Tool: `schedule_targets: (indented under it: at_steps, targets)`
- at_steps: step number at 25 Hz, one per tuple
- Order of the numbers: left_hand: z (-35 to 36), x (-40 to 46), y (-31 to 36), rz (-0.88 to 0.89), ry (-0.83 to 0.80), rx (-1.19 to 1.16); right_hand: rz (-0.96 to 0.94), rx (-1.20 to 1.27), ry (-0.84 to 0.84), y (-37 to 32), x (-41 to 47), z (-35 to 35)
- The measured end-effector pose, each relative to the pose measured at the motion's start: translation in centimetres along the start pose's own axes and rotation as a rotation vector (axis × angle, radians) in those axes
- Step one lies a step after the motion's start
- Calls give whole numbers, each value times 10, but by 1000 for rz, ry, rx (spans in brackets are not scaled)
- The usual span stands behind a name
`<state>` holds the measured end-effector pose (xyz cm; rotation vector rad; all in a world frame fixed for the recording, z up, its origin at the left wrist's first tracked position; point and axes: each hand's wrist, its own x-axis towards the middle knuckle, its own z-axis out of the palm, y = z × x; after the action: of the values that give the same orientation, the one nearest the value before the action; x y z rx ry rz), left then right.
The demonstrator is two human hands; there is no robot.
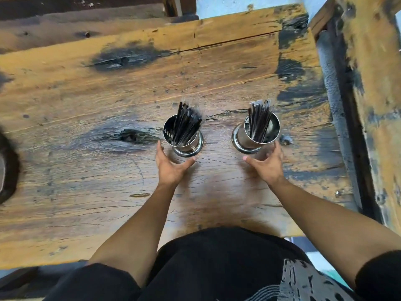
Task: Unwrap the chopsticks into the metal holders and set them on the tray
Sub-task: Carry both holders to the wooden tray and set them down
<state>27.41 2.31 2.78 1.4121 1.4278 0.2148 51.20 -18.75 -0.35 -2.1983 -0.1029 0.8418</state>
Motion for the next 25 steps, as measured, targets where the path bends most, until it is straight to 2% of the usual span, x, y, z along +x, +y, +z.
schedule_targets:
  at_steps: [4, 9, 19, 25]
  targets:
    - [6, 20, 6, 178, -63, -75, -110, 9, -36, -5, 30, 4]
    - [15, 30, 11, 152, -48, -119, -53, 167, -122, -15, 40, 10]
    - [11, 22, 19, 162, -32, -164, -130, 157, -112, -35, 20, 11]
    - [-8, -27, 15, 188, 12, -190, -209, 134, -162, -33, -19, 13]
